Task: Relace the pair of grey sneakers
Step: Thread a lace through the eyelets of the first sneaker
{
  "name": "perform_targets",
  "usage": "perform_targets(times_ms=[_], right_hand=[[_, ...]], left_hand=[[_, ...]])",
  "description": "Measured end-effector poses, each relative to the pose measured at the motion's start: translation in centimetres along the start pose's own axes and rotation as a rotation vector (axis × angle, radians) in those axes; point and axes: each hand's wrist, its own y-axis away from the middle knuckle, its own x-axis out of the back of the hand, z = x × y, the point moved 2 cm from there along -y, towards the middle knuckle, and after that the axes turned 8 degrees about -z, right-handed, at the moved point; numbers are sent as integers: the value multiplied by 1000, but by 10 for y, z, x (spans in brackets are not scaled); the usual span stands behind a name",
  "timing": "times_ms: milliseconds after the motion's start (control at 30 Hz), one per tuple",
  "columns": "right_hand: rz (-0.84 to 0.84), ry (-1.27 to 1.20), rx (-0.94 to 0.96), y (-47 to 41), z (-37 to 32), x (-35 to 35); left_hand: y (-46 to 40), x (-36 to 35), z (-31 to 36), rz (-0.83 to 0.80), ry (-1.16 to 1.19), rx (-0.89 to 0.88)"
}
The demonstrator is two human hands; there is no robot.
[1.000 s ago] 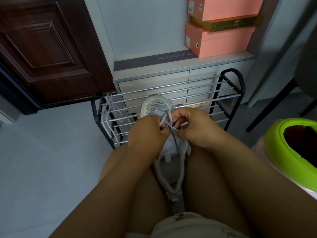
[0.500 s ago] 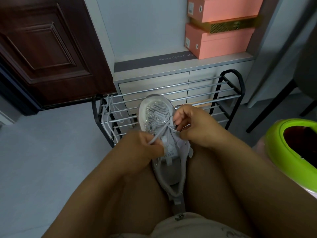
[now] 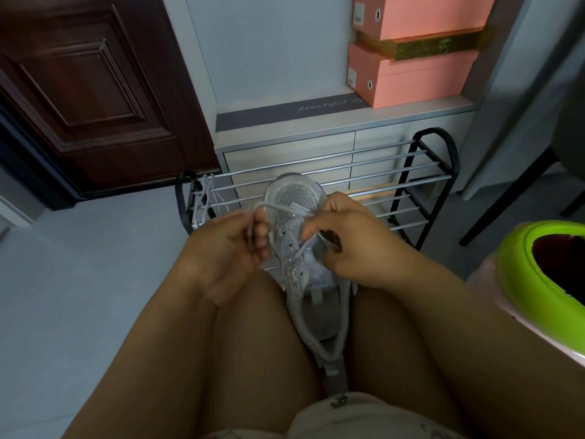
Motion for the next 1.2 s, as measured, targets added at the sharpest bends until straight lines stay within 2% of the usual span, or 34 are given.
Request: perform_targets(times_ms=[100,200,267,467,700,800,900,1033,1200], right_hand=[[37,16,-52,-1,-3,-4],[142,15,-138,-5,-9,-13],[166,73,-203,-9,-12,-20],[121,128,-242,-17,-13,-25],[36,70,-188,-14,-16,-21],[107,4,-219,-12,-17,-22],[191,85,-279,-15,-21,-29],[235,108,-302,-23,-24,-35],[258,59,-317,-28,-21,-38]], left_hand=[[-6,6,-8,32,-83,-120],[-9,10,-15,-20,-39,-191],[-11,13,-17,1,-157,-229],[-10,15,-15,152,-474,-328],[-8,15,-14,215,-598,-386],[-7,11,-12,214,-668,-421],[-7,10,-11,220,-751,-438],[-7,11,-9,204,-939,-445],[-8,13,-1,222,-1301,-486]])
